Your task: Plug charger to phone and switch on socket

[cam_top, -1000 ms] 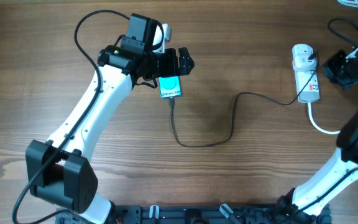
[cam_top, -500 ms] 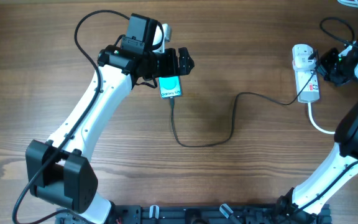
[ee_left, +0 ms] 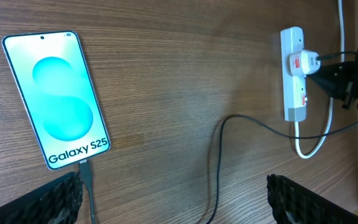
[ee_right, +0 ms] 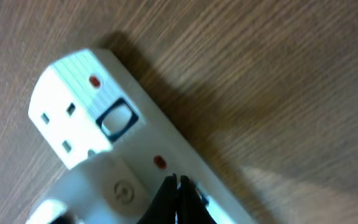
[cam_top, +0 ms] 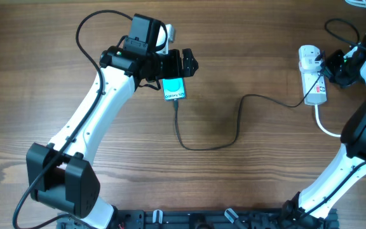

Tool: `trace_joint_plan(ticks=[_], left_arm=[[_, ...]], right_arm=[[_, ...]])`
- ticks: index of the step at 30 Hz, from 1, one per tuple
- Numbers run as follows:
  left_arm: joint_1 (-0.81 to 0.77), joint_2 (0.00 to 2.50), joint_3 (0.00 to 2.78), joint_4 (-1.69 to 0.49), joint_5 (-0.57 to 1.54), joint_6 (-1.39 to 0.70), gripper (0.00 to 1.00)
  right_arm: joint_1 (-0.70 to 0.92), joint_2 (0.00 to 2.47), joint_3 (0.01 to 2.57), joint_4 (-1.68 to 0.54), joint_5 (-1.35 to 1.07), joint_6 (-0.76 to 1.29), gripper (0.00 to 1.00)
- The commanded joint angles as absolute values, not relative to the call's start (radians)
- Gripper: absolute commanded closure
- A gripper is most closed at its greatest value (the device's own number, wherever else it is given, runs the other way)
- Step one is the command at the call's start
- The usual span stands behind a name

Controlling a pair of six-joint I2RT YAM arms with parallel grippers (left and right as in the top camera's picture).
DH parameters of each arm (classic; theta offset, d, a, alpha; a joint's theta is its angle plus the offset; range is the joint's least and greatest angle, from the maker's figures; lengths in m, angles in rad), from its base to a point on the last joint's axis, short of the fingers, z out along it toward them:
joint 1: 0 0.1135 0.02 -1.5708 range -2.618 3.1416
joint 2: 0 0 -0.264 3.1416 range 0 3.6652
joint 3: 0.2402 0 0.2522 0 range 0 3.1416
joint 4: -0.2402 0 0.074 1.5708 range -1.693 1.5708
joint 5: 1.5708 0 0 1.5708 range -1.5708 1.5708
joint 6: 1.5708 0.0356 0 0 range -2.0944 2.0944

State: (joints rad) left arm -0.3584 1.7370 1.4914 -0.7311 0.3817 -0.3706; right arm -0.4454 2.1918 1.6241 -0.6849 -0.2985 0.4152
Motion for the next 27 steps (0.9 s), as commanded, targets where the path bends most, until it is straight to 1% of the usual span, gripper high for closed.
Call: trace_joint_plan(ticks=[1, 11, 17, 22, 24, 27], left_arm=[[-0.360, 1.734, 1.494, -0.731, 0.368, -0.347, 0.00], [-0.360, 1.734, 1.494, -0.739, 0.368, -0.347, 0.00], [-0.360, 1.734, 1.494, -0.769, 0.364, -0.344, 0.00], [-0.360, 1.732, 1.494, -0.785, 0.355, -0.344, 0.00], [-0.360, 1.725, 1.494, -0.791, 0.354, -0.344, 0.00], [-0.360, 1.702, 1.494, -0.799, 0.354, -0.341, 0.00]], right_arm=[[-0.348, 2.236, 1.608, -0.751, -0.389, 0.418, 0.96], [-0.284, 2.236, 1.608, -0.796, -0.317, 0.424, 0.96], [-0.334, 2.209, 1.618, -0.907, -0.184, 0.544, 0.96], [-0.414, 2.094, 1.619, -1.022, -0.061, 0.645, 0.96], [-0.458, 1.999, 1.619, -1.064, -0.002, 0.665, 0.96], [-0.506, 1.847, 1.619, -1.100, 0.023, 0.665, 0.96]])
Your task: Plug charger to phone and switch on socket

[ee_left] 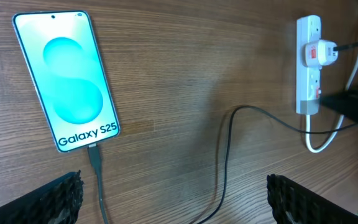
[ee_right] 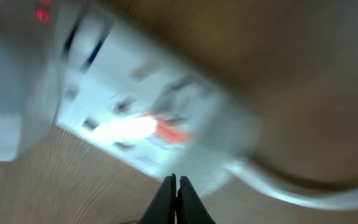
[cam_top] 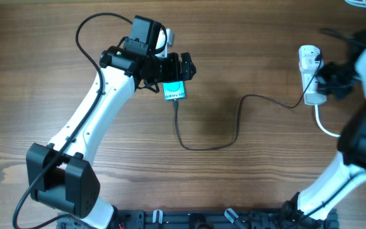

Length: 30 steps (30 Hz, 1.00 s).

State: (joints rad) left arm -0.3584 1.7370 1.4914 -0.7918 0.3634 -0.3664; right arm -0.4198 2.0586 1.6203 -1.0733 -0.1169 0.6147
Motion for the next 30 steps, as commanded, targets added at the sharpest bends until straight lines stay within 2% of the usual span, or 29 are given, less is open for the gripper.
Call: trace_joint_plan(ticks=[1, 7, 14, 19, 23, 30], left_arm=[[-0.360, 1.696, 1.494, -0.801, 0.354, -0.336, 0.00], [-0.338, 1.610, 1.494, -0.849, 0.354, -0.290, 0.00], [-0.276, 1.498, 1.493, -1.014, 0.354, -0.195, 0.00], [-0.260, 1.427, 1.448, -1.055, 0.353, -0.160, 0.00], [-0.244, 1.331, 1.334, -1.004, 0.354, -0.160, 0.00], [-0.144, 1.114, 1.091, -0.885, 0.382, -0.165, 0.00]], right_arm=[[-0.514, 1.805, 1.619, -1.103, 0.023, 0.665, 0.96], [-0.497, 1.451, 1.619, -1.118, -0.013, 0.564, 0.96], [-0.388, 1.203, 1.619, -1.169, -0.155, 0.421, 0.96], [-0.302, 1.132, 1.619, -1.242, -0.245, 0.332, 0.96], [-0.246, 1.129, 1.617, -1.341, -0.245, 0.305, 0.96], [-0.144, 1.161, 1.567, -1.385, -0.245, 0.290, 0.96]])
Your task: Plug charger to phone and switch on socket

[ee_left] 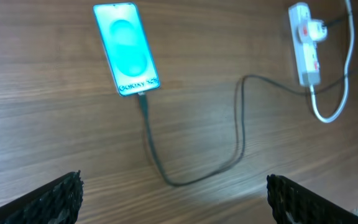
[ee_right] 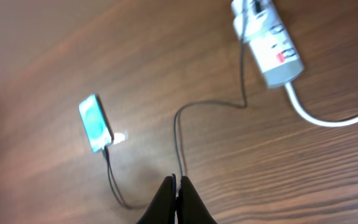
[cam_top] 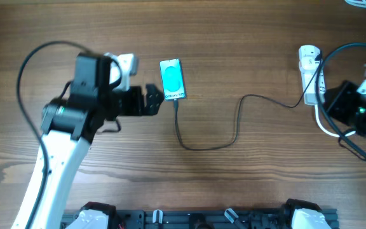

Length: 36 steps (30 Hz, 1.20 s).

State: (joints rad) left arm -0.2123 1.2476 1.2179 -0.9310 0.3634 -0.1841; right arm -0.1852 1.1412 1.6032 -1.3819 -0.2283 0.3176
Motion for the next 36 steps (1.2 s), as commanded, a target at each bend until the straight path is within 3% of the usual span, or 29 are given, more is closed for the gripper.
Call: trace_joint_plan(ticks=[1, 8, 9, 10, 12, 36], left_arm=[[-0.123, 1.083, 1.061, -0.873, 0.395, -0.165, 0.00], [-0.008, 0.913, 0.959, -0.890, 0.511, -0.160, 0.00], [-0.008, 0.898, 0.959, -0.891, 0.509, -0.160, 0.00], [-0.008, 0.884, 0.959, -0.891, 0.504, -0.161, 0.00], [-0.008, 0.868, 0.959, -0.891, 0.487, -0.165, 0.00], [-0.008, 0.939, 0.959, -0.899, 0.474, -0.168, 0.00]], right_arm=[[-0.131, 1.162, 1.557, -1.385, -0.245, 0.291, 0.96], [-0.077, 1.160, 1.538, -1.392, -0.245, 0.291, 0.94], [-0.076, 1.161, 1.538, -1.394, -0.245, 0.291, 0.83], [-0.076, 1.161, 1.538, -1.397, -0.245, 0.292, 0.59], [-0.076, 1.161, 1.538, -1.401, -0.245, 0.303, 0.00], [-0.076, 1.163, 1.538, -1.403, -0.244, 0.348, 0.00]])
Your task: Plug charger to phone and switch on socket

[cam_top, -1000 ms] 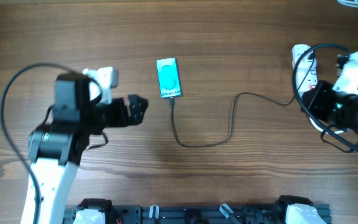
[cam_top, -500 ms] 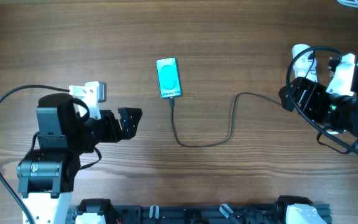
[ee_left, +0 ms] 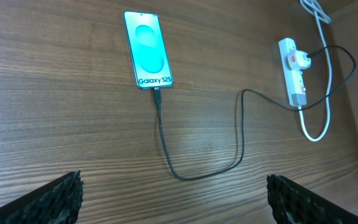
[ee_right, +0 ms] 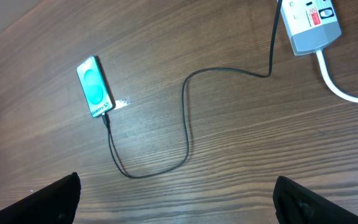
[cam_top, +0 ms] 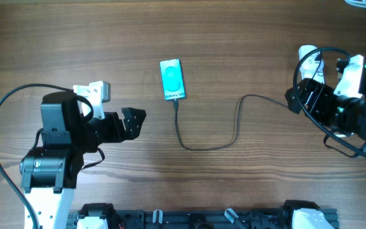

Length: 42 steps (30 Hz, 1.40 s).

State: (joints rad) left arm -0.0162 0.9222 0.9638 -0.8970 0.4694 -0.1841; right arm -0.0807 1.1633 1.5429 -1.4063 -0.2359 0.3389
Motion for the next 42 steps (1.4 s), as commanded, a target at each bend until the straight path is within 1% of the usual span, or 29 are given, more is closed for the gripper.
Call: trace_joint_plan(ticks=[1, 8, 10, 16, 23, 28, 30, 34, 37, 42], left_arm=[[-0.008, 0.942, 0.959, -0.899, 0.474, -0.167, 0.00], [-0.015, 0.956, 0.959, -0.899, 0.474, -0.167, 0.00], [-0.009, 0.923, 0.959, -0.902, 0.474, -0.167, 0.00], [0.012, 0.718, 0.959, -0.954, 0.467, -0.160, 0.00], [0.022, 0.400, 0.950, -1.016, 0.330, -0.160, 0.00], [0.010, 0.325, 0.919, -1.004, 0.293, -0.160, 0.00], [0.009, 0.292, 0.863, -0.941, 0.278, -0.161, 0.00], [0.009, 0.223, 0.704, -0.741, 0.279, -0.170, 0.00], [0.008, 0.164, 0.521, -0.506, 0.279, -0.227, 0.00], [-0.002, 0.089, 0.284, -0.223, 0.279, -0.341, 0.00]], right_arm=[[-0.076, 1.164, 1.538, -1.403, -0.244, 0.348, 0.00], [-0.076, 1.163, 1.538, -1.403, -0.244, 0.348, 0.00], [-0.076, 1.163, 1.538, -1.403, -0.244, 0.348, 0.00], [-0.076, 1.164, 1.538, -1.403, -0.244, 0.348, 0.00], [-0.076, 1.164, 1.538, -1.403, -0.244, 0.347, 0.00], [-0.076, 1.163, 1.538, -1.403, -0.244, 0.347, 0.00], [-0.076, 1.163, 1.538, -1.403, -0.244, 0.347, 0.00], [-0.076, 1.164, 1.538, -1.403, -0.244, 0.348, 0.00], [-0.076, 1.163, 1.538, -1.403, -0.244, 0.348, 0.00], [-0.076, 1.164, 1.538, -1.403, -0.244, 0.347, 0.00]])
